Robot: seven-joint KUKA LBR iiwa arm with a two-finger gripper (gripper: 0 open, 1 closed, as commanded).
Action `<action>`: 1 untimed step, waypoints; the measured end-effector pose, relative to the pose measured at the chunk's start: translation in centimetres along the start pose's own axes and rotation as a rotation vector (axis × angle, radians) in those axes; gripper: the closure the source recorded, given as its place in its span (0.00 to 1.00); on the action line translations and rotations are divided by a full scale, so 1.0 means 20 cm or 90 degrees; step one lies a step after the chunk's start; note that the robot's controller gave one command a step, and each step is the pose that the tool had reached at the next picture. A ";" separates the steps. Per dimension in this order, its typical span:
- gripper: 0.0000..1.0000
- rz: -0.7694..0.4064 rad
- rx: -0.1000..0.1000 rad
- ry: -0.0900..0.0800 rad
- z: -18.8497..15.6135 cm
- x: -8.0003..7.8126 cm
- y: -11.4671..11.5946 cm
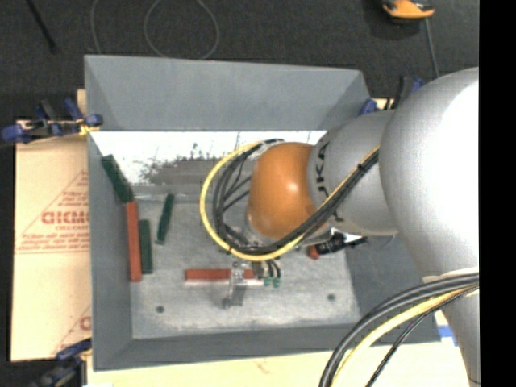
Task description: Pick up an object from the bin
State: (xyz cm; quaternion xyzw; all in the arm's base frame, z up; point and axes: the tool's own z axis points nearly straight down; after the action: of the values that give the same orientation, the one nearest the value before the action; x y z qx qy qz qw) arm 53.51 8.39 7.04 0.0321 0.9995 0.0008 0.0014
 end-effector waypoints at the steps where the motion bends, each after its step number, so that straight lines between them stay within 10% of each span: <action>1: 1.00 0.001 0.000 -0.001 0.00 0.00 0.00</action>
Offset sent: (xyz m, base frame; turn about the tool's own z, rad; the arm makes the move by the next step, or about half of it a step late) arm 0.0000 0.0000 0.0000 0.0000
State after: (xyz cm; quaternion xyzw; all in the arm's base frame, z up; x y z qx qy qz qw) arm 53.57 8.41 7.10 0.0330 0.9995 0.0010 0.0022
